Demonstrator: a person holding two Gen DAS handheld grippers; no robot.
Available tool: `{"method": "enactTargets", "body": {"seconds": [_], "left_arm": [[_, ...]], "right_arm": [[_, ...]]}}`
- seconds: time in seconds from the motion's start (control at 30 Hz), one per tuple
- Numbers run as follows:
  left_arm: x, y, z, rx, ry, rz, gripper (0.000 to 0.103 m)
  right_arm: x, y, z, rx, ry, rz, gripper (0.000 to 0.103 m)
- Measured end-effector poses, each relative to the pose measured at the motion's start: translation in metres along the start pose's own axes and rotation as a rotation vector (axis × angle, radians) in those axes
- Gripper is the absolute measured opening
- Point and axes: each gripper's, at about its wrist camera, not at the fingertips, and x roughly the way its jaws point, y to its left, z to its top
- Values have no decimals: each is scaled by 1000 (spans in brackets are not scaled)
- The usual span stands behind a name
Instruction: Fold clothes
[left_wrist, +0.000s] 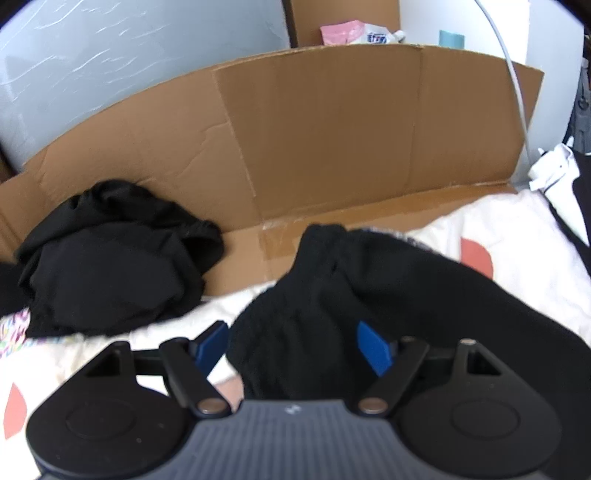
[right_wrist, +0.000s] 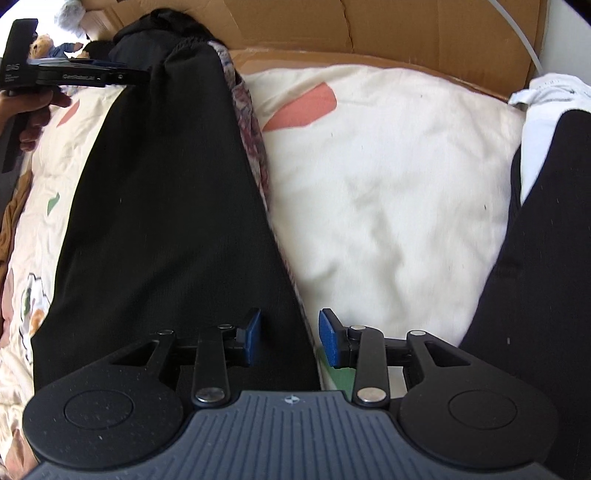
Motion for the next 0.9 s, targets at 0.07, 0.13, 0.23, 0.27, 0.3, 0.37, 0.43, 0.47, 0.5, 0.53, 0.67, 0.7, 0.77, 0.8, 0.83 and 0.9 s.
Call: {"method": "enactTargets", "body": {"seconds": [0.07, 0.13, 0.23, 0.27, 0.3, 0.37, 0.43, 0.47, 0.5, 0.53, 0.67, 0.7, 0.77, 0.8, 0.83, 0.9], "left_arm": [[-4, -2, -5, 13, 12, 9, 79], [-8, -1, -10, 4, 31, 5, 79], [-11, -3, -20, -5, 85, -6, 79], [-11, -5, -24, 2, 100, -2, 79], [-13, -6, -28, 1, 112, -6, 79], [-15, -8, -35, -2, 134, -15, 79], [-19, -9, -45, -5, 160, -28, 79], [-21, -10, -49, -4, 172, -27, 79], [-23, -10, -52, -3, 183, -27, 79], [-24, -10, -54, -7, 192, -28, 79], [-31, -13, -59, -3, 235, -49, 79], [-35, -14, -59, -5, 233, -45, 79], [-43, -14, -59, -26, 233, -55, 79], [-47, -14, -60, -34, 234, -64, 79], [-49, -14, -61, -36, 236, -68, 80], [-58, -17, -68, -29, 242, -69, 80]], "right_arm": [[1, 0, -2, 4, 4, -3, 38], [1, 1, -5, 3, 6, -2, 38], [1, 1, -8, 14, 8, -1, 38], [1, 1, -8, 18, 9, -1, 38], [-1, -1, -10, 28, 10, -1, 38], [-3, -3, -10, 35, 8, -2, 38], [-8, -5, -10, 30, -9, -9, 38], [-10, -5, -12, 30, -12, -7, 38], [-11, -6, -13, 31, -15, -5, 38], [-13, -7, -14, 32, -18, -3, 38], [-14, -9, -20, 57, 2, 16, 38], [-16, -7, -22, 57, 9, 27, 38], [-19, -4, -26, 39, 18, 48, 38], [-21, -3, -28, 29, 19, 46, 38], [-24, -2, -30, 19, 19, 44, 38], [-25, -3, -32, 26, 18, 45, 39]]}}
